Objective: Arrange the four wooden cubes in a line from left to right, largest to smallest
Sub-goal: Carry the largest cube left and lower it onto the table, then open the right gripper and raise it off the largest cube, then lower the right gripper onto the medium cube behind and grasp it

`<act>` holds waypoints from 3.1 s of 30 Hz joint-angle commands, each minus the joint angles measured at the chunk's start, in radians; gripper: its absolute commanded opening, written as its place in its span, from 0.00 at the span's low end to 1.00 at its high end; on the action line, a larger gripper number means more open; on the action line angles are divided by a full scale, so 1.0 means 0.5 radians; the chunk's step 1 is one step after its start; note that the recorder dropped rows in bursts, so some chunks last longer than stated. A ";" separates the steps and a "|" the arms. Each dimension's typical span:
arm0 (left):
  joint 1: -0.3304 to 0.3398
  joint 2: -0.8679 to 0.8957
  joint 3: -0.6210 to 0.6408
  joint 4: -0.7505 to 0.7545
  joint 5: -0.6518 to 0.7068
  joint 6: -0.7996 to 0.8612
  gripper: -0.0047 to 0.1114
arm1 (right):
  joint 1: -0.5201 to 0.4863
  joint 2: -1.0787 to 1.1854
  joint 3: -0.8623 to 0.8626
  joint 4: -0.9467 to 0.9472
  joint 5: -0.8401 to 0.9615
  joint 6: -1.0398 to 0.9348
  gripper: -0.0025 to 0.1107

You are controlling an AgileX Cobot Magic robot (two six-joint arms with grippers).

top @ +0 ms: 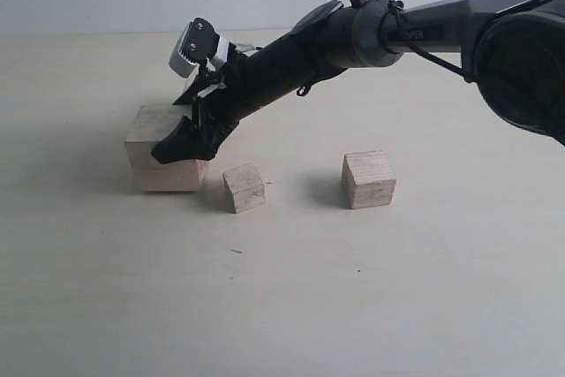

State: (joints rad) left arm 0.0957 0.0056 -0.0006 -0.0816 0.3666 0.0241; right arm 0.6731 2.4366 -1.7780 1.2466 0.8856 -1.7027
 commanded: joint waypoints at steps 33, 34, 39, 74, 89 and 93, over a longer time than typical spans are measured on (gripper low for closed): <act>-0.014 -0.011 0.001 0.000 -0.024 -0.005 0.04 | -0.059 -0.405 -0.010 -0.291 -0.376 0.093 0.83; -0.014 -0.011 0.001 0.000 -0.024 -0.005 0.04 | -0.077 -0.405 -0.010 -0.322 -0.396 0.096 0.83; -0.014 -0.011 0.001 0.000 -0.024 -0.005 0.04 | -0.203 -0.397 -0.010 -0.373 -0.400 0.101 0.83; -0.014 -0.011 0.001 0.000 -0.024 -0.005 0.04 | -0.368 0.196 -0.306 0.485 0.142 -0.590 0.83; -0.014 -0.011 0.001 0.000 -0.024 -0.005 0.04 | -0.368 0.254 -0.309 0.484 0.133 -0.590 0.75; -0.014 -0.011 0.001 0.000 -0.024 -0.005 0.04 | -0.368 0.279 -0.309 0.484 0.126 -0.590 0.75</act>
State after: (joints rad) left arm 0.0957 0.0056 -0.0006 -0.0816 0.3666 0.0241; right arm 0.4918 2.5668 -1.9261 1.4804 0.9447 -1.9936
